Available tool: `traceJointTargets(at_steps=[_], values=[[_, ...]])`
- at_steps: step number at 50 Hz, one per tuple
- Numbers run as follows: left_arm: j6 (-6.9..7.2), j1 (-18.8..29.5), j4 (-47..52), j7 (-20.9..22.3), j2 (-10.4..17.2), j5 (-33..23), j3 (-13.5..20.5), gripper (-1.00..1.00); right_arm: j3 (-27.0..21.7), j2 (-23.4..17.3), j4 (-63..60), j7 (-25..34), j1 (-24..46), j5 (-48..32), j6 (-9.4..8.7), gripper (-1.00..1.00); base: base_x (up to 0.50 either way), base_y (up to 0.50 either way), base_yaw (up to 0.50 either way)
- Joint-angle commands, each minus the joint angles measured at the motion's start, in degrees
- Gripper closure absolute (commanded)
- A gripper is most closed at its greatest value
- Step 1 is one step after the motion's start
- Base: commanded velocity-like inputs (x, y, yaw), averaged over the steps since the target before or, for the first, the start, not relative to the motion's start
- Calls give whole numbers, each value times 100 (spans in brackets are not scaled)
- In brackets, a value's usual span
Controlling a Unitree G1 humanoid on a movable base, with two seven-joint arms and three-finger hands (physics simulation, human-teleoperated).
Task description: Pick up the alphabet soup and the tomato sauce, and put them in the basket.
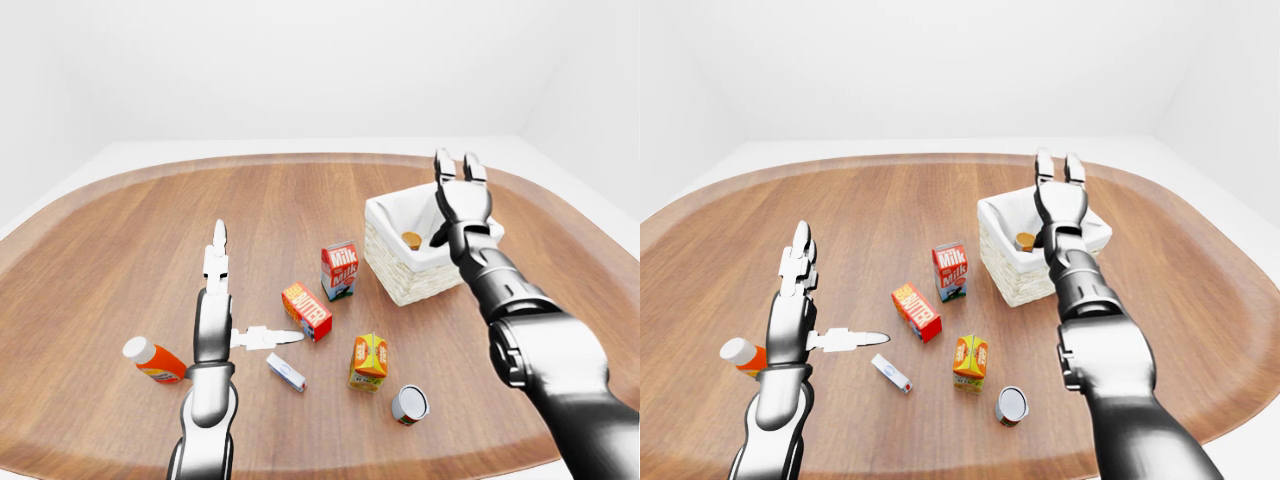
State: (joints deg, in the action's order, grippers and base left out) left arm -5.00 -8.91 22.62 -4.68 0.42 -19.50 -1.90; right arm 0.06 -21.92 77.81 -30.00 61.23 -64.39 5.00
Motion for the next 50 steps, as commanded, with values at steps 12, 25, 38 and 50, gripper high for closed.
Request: traceJointTargets(at_steps=[12,25,38,50], values=[[0,-7,9,1,-5,-12,0,-100,-314,-12,-83,0,47,1009,0,-100,0,0,0],[0,-7,9,0,-5,-13,0,-100,-254,85,-203,0,74,1480,0,-100,0,0,0],[0,-7,9,0,-4,-14,0,-100,-278,123,-361,0,140,1907,0,-100,0,0,0],[0,-7,10,-1,-5,-14,0,-100,-488,196,-432,0,86,2745,0,-100,0,0,0]])
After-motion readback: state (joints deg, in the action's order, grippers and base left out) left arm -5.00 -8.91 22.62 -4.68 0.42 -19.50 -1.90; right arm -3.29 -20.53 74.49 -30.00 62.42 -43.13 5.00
